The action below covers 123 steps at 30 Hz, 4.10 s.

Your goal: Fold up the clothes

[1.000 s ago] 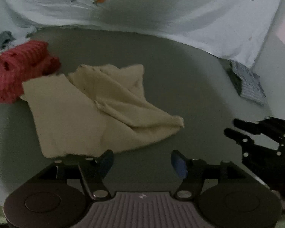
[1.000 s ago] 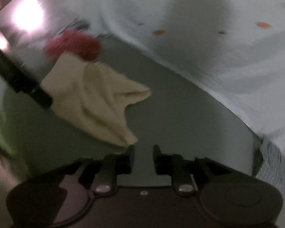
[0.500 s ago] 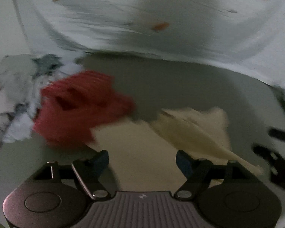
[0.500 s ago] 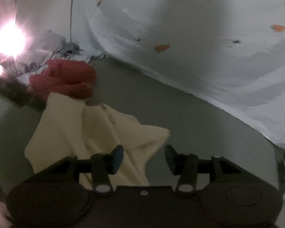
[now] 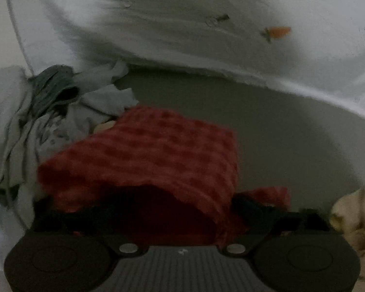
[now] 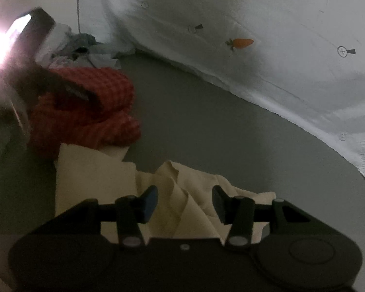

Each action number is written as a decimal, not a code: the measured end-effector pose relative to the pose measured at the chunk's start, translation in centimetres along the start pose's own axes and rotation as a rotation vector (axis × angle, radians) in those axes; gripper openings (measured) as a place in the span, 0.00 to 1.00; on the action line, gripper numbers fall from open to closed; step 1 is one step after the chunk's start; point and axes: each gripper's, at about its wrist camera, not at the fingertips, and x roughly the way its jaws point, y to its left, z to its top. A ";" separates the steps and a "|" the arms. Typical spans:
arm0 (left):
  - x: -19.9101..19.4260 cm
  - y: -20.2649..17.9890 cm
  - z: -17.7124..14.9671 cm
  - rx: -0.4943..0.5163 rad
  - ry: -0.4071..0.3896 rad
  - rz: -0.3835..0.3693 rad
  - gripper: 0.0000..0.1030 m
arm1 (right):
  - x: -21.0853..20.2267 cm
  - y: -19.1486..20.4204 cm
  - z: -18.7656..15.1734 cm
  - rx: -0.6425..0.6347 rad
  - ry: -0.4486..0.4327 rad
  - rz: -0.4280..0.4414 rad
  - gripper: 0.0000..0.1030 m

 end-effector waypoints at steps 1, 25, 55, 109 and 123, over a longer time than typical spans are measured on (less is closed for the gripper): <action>-0.1 -0.2 -0.1 0.017 -0.024 0.054 0.07 | 0.1 0.0 0.0 0.001 0.012 -0.013 0.49; -15.0 12.5 13.2 0.025 -0.538 0.330 0.84 | 2.2 -4.2 0.9 0.187 0.075 -0.153 0.52; -8.8 -7.9 -1.9 -0.039 0.155 -0.214 0.84 | -2.2 -13.9 -1.7 0.227 -0.117 -0.279 0.58; -4.2 -9.0 -1.3 -0.011 0.270 -0.062 0.73 | 12.6 -16.1 4.8 -0.136 0.086 0.329 0.79; -2.2 -1.3 -2.2 -0.492 0.227 0.096 0.80 | 15.4 -12.4 4.8 -0.196 0.193 0.346 0.13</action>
